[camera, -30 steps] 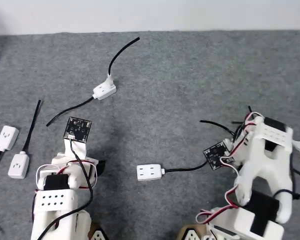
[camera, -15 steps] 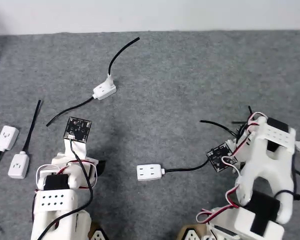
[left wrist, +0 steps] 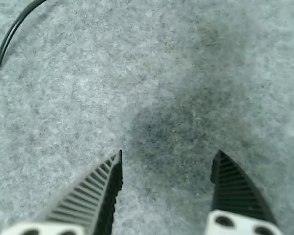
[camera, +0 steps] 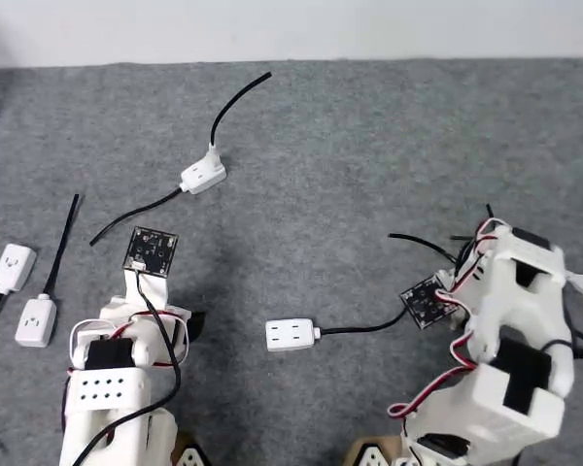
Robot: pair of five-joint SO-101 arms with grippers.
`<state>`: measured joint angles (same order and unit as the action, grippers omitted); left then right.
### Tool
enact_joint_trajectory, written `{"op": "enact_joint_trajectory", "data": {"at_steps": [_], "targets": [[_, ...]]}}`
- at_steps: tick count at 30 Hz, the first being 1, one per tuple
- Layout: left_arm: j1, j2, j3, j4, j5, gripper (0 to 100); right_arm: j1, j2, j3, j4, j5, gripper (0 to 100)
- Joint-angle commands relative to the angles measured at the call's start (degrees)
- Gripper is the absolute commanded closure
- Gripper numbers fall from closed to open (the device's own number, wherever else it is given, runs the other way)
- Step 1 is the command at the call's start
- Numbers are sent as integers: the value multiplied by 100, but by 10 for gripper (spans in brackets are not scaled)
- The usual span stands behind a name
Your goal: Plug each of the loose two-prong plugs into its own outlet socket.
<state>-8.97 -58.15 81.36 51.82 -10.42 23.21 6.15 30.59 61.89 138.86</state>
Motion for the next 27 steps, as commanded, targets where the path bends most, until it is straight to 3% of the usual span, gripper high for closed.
{"op": "enact_joint_trajectory", "data": {"at_steps": [1,5,11,14,19,23,27], "targets": [[53,-70,-31,-141,53,728,92,101,-202,-75,149,976],[53,-70,-31,-141,53,728,127,-145,-343,312,-158,988],[53,-70,-31,-141,53,728,-145,-1323,-1398,3011,-369,990],[53,-70,-31,-141,53,728,-549,-1771,-1960,4048,-818,990],[53,-70,-31,-141,53,728,-1965,-1877,-1881,3881,-2963,990],[53,-70,-31,-141,62,728,-3073,-1499,-1653,2747,-4721,990],[53,-70,-31,-132,62,728,-3618,-989,-1486,1903,-5468,990]]}}
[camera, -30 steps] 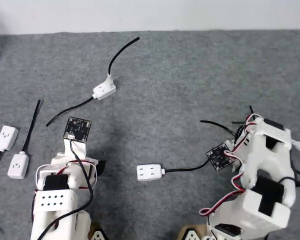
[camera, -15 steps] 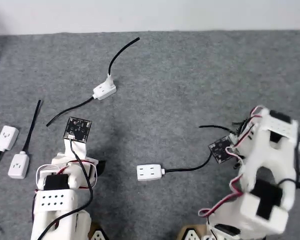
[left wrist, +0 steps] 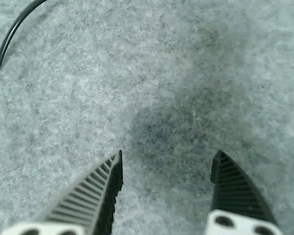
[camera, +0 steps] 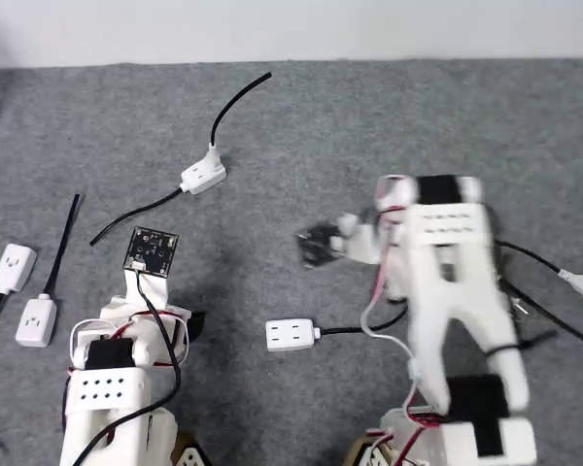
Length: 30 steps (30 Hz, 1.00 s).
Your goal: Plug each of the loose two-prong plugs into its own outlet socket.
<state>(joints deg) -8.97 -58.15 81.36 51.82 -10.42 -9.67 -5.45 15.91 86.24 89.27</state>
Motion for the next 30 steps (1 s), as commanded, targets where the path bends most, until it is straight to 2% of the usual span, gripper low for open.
{"op": "enact_joint_trajectory", "data": {"at_steps": [1,13,15,21,30], "targets": [[53,-70,-31,-132,62,728,-400,312,0,-611,-527,990],[53,-70,-31,-141,62,728,-558,1754,-18,-1086,-519,984],[53,-70,-31,-141,62,728,-558,1763,-18,-1130,-519,955],[53,-70,-31,-141,62,728,-523,1429,0,-1191,-519,782],[53,-70,-31,-141,62,728,-505,1297,88,-1253,-527,775]]}}
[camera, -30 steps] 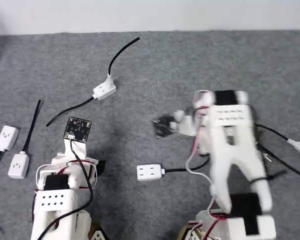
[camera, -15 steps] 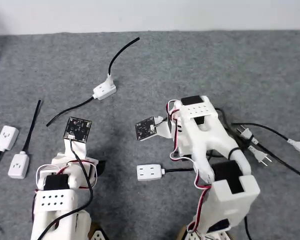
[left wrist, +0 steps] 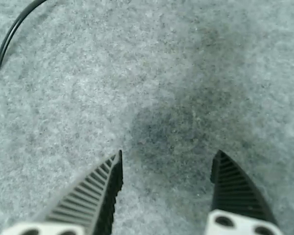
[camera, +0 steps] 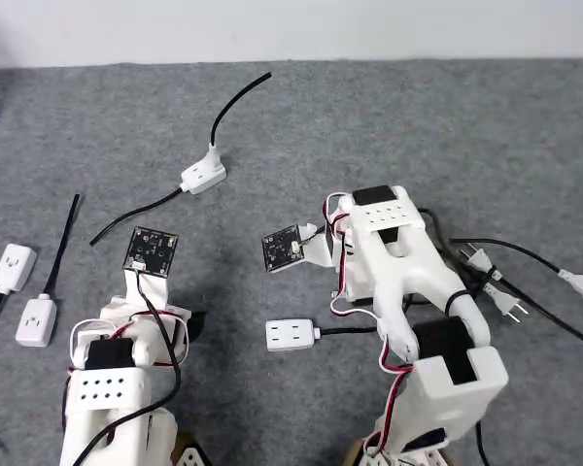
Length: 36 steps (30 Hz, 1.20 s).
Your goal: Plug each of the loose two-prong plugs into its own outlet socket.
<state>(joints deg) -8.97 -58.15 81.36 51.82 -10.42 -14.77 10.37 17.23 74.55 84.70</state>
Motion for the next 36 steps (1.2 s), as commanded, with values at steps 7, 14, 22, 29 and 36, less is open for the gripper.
{"op": "enact_joint_trajectory", "data": {"at_steps": [7,14,22,29,36], "targets": [[53,-70,-31,-141,62,728,101,-286,229,-1174,-88,775],[53,-70,-31,-141,70,728,145,-338,220,-1516,-88,775],[53,-70,-31,-141,79,728,154,-391,62,-593,-97,775],[53,-70,-31,-141,79,728,338,-611,9,-224,-70,775],[53,-70,-31,-141,70,728,303,-418,229,-602,-62,775]]}}
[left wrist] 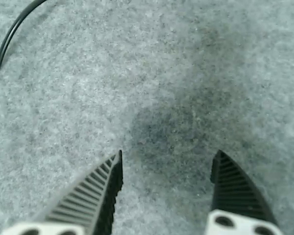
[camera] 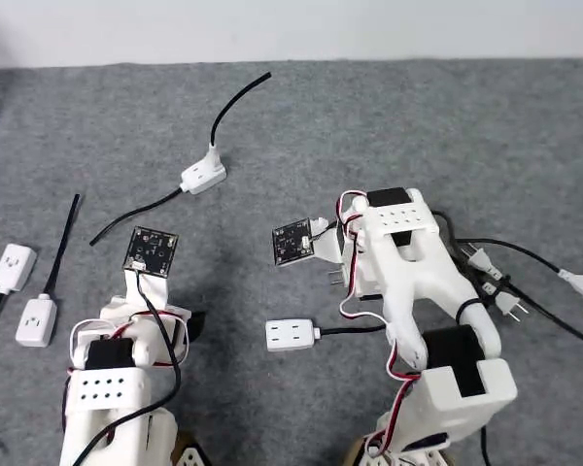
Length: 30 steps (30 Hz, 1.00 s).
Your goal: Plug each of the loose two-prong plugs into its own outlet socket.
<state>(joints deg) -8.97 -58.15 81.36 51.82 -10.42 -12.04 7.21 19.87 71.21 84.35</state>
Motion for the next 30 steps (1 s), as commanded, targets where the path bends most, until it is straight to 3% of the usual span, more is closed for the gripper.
{"op": "enact_joint_trajectory", "data": {"at_steps": [1,30], "targets": [[53,-70,-31,-141,70,728,31,-40,9,-418,-26,775],[62,-70,-31,-141,70,728,-215,154,211,-690,211,776]]}}
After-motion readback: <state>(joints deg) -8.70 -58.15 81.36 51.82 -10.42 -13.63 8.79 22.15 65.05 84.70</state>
